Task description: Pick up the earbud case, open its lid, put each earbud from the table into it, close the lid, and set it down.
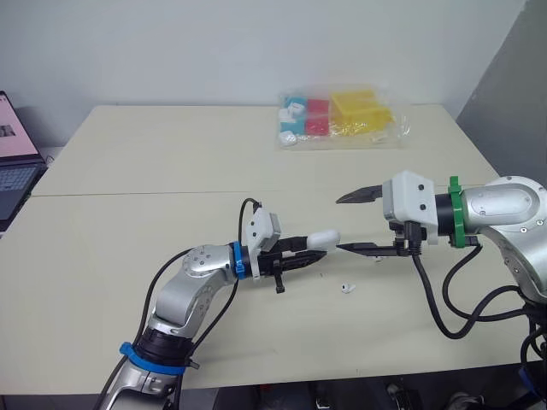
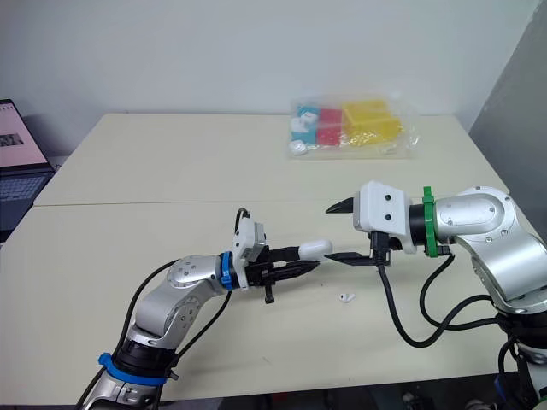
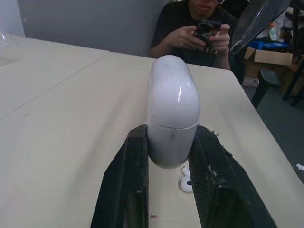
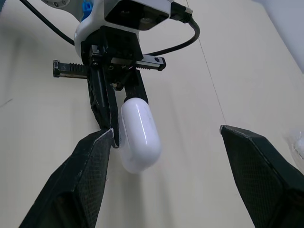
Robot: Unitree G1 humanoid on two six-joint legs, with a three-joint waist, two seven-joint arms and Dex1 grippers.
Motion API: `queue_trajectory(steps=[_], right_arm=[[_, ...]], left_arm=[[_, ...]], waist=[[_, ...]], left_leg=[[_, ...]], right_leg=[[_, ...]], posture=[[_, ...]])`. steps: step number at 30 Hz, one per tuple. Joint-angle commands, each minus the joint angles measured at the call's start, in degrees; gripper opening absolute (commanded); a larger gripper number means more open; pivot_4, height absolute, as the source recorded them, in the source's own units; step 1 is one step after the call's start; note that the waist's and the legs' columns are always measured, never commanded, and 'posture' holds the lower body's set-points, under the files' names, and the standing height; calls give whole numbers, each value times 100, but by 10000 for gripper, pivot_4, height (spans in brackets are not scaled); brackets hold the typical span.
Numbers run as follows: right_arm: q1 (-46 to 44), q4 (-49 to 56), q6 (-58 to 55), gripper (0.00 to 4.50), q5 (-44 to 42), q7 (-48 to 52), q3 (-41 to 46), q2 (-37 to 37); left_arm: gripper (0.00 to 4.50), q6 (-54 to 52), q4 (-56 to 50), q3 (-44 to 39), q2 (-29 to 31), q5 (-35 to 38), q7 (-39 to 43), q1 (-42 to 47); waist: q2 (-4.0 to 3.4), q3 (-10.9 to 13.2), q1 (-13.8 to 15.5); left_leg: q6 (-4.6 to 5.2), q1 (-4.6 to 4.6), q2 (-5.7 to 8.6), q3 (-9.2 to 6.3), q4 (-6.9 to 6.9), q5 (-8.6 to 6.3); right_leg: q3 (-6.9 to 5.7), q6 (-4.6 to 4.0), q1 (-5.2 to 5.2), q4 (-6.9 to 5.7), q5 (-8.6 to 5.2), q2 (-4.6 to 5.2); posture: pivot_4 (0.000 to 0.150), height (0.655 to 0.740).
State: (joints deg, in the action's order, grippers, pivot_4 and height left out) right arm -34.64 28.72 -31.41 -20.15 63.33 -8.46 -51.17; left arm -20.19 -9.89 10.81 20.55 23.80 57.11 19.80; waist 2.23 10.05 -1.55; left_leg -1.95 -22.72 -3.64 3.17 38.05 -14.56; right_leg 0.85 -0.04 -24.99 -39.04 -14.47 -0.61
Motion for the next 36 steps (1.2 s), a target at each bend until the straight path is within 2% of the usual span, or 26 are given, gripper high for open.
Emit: queue_trajectory(steps=[1, 8, 19, 26, 33, 36], right_arm=[[-38, 15, 185, 37632, 259, -114, -185, 96], [-219, -434, 582, 37632, 785, -274, -467, 386], [-511, -554, 535, 37632, 659, -109, -278, 477], [-579, -502, 296, 37632, 441, -20, -163, 418], [-453, -70, -877, 37632, -869, 378, 553, -45], [-77, -119, -1255, 37632, -1145, 435, 1071, -530]], left_arm=[[7855, 182, -192, 12, -28, 25, 27, 149], [7855, 234, -225, 122, 58, -53, 76, 134], [7853, 979, 38, 378, 255, -609, 211, 66], [7853, 1184, 200, 393, 219, -654, 236, 55], [7853, 1154, 381, 250, 166, -666, 51, 26], [7853, 1206, 521, 70, 203, -709, -133, 22]], waist=[[0, 0, -1], [0, 0, -6], [0, 0, -2], [-1, 0, 0], [-1, 0, 8], [0, 0, 9]], left_leg=[[0, 0, 0, 1, 0, 0], [0, -1, -2, 4, -1, 0], [1, 0, -2, 4, -1, 0], [1, -1, -2, 7, -2, 0], [1, -4, -3, 6, -2, 0], [1, -3, -2, 6, -2, 0]], right_leg=[[0, 0, 0, 0, 0, 0], [1, -1, -2, 2, 1, -6], [-1, -2, -1, 2, 1, -5], [0, -3, -2, 4, 1, -5], [0, -3, -2, 6, 1, -4], [-1, -3, 0, 6, 1, -3]], posture=[[1500, 7400], [1500, 7400], [1500, 7400], [1500, 7400], [1500, 7400], [1500, 7400]])
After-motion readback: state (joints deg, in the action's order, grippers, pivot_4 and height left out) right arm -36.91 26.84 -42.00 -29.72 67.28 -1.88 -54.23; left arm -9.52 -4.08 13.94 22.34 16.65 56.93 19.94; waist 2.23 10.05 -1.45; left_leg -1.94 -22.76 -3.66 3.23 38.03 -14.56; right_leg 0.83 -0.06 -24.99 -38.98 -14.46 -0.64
